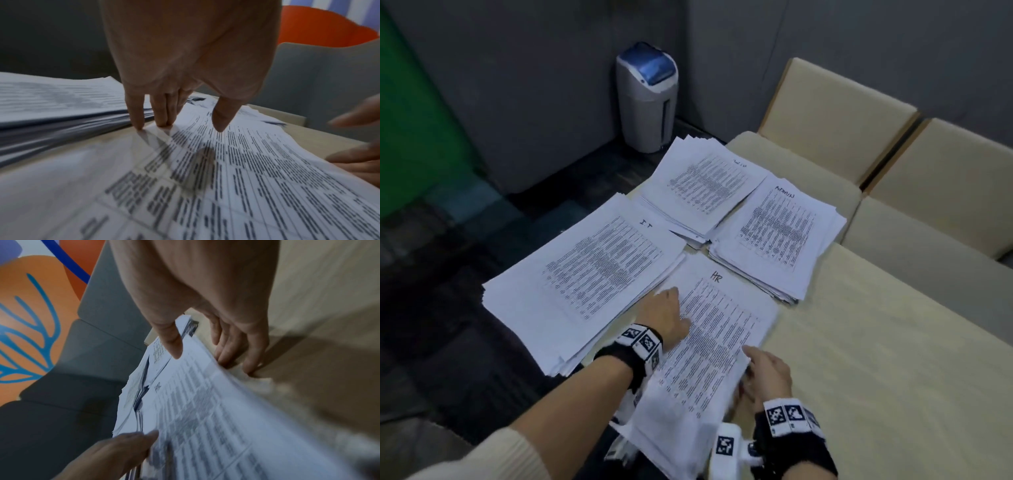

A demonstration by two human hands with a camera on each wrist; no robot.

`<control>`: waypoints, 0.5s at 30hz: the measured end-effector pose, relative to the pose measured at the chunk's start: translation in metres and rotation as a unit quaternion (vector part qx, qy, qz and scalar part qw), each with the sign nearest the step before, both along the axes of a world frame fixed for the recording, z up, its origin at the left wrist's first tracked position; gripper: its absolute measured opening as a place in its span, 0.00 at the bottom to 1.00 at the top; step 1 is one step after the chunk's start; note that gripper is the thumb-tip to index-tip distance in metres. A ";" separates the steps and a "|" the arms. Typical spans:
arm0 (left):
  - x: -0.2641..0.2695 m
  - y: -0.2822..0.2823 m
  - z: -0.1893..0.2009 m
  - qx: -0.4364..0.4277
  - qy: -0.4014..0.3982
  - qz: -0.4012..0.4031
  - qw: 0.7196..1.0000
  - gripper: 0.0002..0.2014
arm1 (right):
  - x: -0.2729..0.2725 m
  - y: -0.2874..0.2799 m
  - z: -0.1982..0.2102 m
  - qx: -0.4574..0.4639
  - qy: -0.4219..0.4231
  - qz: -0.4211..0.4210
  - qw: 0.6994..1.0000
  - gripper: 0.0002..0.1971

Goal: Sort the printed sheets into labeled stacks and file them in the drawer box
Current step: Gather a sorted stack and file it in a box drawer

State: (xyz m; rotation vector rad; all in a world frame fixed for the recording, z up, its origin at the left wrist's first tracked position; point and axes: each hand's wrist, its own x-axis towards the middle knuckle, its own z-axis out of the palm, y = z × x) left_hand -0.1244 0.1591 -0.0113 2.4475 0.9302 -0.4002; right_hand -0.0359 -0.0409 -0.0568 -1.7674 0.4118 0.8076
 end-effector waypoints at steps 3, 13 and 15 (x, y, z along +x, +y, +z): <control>-0.007 0.001 -0.005 -0.131 -0.065 0.010 0.989 0.39 | -0.009 0.004 0.005 -0.040 -0.013 -0.031 0.999 0.21; -0.025 0.008 -0.022 -0.067 -0.072 0.090 0.991 0.50 | -0.023 0.007 0.014 0.004 -0.035 -0.078 0.996 0.15; -0.018 0.004 -0.027 -0.158 -0.085 0.123 0.976 0.49 | -0.020 0.003 0.012 0.002 -0.027 -0.091 0.996 0.15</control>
